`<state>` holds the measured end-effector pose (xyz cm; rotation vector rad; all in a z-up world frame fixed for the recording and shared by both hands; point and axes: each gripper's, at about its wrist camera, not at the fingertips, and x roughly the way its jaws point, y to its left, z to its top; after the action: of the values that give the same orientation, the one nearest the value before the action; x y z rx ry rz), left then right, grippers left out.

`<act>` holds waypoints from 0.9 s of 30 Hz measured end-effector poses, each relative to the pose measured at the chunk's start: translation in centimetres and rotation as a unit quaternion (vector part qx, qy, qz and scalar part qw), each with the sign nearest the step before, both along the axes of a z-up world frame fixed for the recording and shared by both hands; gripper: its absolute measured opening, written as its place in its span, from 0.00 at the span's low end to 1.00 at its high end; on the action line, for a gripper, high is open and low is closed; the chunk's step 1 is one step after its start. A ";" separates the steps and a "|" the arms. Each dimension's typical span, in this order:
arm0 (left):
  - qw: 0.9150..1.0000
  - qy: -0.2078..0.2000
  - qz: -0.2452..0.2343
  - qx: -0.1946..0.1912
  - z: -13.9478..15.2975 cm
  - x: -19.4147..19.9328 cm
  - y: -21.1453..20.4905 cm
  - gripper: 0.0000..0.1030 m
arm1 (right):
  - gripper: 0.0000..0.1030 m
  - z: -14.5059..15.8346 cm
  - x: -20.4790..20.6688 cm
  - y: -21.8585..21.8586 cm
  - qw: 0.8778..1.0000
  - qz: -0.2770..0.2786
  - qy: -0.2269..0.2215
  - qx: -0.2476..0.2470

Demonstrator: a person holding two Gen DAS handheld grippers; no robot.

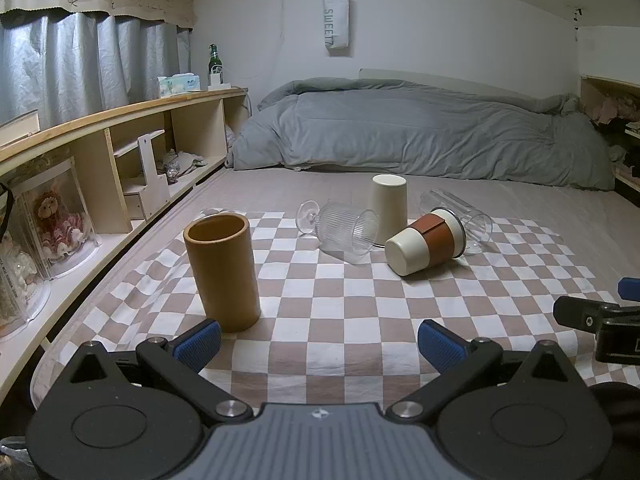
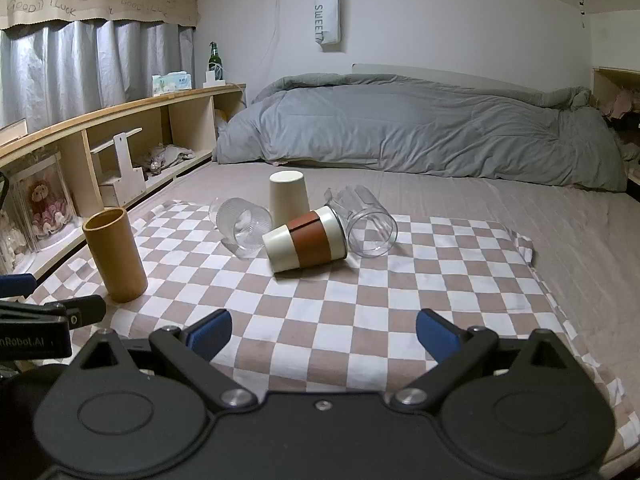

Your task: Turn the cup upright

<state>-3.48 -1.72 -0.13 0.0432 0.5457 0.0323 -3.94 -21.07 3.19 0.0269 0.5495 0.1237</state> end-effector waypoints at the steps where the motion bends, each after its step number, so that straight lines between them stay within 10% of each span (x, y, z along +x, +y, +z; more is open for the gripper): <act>1: 1.000 0.000 0.000 0.000 0.0 0.0 0.0 1.00 | 0.97 0.0 0.0 0.0 1.000 0.000 0.000 0.000; 27: 1.000 0.000 0.000 -0.001 0.1 0.0 0.2 1.00 | 0.97 -0.2 0.0 -0.2 1.000 -0.001 0.002 -0.005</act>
<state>-3.52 -1.53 -0.03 0.0422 0.5456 0.0311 -3.94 -21.27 2.98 0.0176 0.5534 0.1188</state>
